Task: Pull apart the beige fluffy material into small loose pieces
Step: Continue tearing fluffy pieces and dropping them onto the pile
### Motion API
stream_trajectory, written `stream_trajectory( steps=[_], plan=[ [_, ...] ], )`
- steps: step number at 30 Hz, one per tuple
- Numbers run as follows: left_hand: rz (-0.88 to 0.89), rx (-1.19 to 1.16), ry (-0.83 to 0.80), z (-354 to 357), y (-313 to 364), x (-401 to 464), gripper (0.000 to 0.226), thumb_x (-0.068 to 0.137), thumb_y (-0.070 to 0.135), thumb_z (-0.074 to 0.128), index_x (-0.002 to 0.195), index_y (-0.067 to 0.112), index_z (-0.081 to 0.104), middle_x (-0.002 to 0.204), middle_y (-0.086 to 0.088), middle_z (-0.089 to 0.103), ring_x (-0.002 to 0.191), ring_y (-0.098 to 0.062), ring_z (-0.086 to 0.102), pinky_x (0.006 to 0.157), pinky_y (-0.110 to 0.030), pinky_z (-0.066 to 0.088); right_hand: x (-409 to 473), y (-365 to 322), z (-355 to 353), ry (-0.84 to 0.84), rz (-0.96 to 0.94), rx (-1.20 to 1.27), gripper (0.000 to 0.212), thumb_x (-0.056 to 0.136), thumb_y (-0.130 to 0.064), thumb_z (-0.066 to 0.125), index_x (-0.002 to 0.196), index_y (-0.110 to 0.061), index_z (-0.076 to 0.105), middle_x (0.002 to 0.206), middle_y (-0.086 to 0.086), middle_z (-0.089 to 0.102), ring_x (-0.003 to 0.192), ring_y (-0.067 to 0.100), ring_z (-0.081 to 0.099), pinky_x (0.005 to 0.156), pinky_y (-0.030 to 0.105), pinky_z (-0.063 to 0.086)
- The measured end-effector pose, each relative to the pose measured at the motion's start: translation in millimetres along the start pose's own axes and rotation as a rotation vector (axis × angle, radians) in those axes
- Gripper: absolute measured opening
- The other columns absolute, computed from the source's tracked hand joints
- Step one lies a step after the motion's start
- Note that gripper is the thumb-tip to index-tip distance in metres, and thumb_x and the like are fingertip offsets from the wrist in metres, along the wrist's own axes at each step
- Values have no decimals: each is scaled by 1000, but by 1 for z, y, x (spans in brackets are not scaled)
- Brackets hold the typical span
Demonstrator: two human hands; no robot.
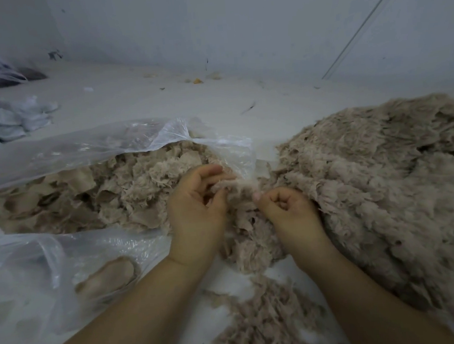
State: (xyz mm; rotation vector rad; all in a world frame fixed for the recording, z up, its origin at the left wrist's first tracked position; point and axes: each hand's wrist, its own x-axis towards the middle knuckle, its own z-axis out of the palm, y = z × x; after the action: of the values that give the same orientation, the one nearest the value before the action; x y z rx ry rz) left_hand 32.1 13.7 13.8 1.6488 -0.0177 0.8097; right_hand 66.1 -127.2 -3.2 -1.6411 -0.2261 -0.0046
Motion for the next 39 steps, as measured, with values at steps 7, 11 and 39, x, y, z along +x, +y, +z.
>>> stream_trajectory(
  steps=[7, 11, 39],
  plan=[
    [304, 239, -189, 8, 0, -16, 40, 83, -8, 61, 121, 6, 63, 110, 7, 67, 106, 21, 53, 89, -3, 42, -1, -6, -1, -123, 0, 152, 40, 85, -52, 56, 58, -25, 67, 48, -10, 46, 45, 3, 45, 47, 18, 38],
    [124, 32, -211, 4, 6, -14, 27, 88, 9, 58, 114, 8, 62, 100, 4, 74, 99, -4, 68, 87, -19, 52, 4, -4, -5, -104, 132, 305, 50, 83, -38, 64, 104, 7, 66, 101, 26, 70, 99, 37, 67, 91, 46, 54],
    [-345, -183, -272, 3, 3, -1, 15, 92, 9, 64, 78, 12, 71, 59, 0, 62, 50, -7, 50, 49, -20, 42, 0, -9, -1, -49, 151, 342, 30, 89, -17, 65, 104, 8, 61, 93, 21, 67, 87, 28, 65, 86, 39, 55]
  ],
)
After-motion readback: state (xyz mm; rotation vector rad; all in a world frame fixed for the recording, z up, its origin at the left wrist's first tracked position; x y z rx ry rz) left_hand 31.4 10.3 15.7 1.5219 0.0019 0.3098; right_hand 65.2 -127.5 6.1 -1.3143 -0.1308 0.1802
